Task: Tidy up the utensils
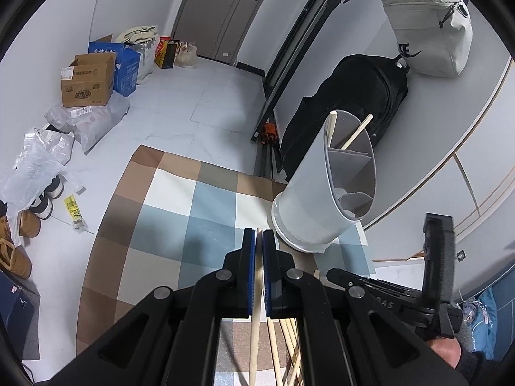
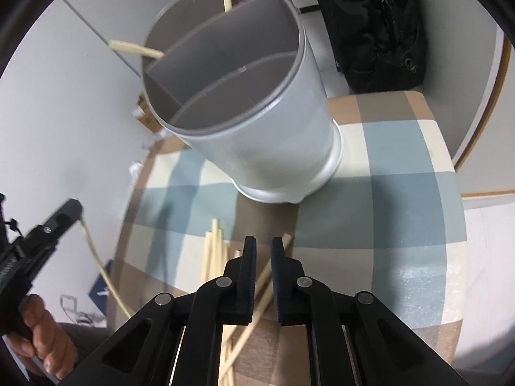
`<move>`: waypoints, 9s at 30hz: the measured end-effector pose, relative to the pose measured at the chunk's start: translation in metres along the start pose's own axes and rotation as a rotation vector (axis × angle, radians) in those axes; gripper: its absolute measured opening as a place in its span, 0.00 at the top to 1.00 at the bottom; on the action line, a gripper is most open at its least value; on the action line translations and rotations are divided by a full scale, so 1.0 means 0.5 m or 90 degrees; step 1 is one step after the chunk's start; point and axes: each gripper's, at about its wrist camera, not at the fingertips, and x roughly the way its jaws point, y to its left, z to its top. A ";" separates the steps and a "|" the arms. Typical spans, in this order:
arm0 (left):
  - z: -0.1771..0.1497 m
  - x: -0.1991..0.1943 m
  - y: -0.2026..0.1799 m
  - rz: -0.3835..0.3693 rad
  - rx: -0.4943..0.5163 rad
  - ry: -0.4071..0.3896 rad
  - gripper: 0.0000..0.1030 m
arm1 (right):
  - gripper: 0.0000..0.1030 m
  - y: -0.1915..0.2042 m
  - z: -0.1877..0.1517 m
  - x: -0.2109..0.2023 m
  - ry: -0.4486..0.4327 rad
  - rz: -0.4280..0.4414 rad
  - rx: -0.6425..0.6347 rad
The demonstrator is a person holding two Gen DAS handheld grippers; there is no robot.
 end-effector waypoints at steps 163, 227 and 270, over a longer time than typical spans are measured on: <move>0.281 -0.003 -0.207 -0.091 0.169 0.011 0.61 | 0.68 0.011 0.209 -0.258 -0.340 0.111 -0.124; -0.013 -0.033 0.059 0.139 -0.028 -0.019 0.23 | 0.73 0.078 -0.001 0.088 0.049 -0.060 -0.102; -0.101 0.086 -0.033 0.142 0.080 0.165 0.23 | 0.95 0.046 -0.029 -0.158 -0.159 0.052 -0.075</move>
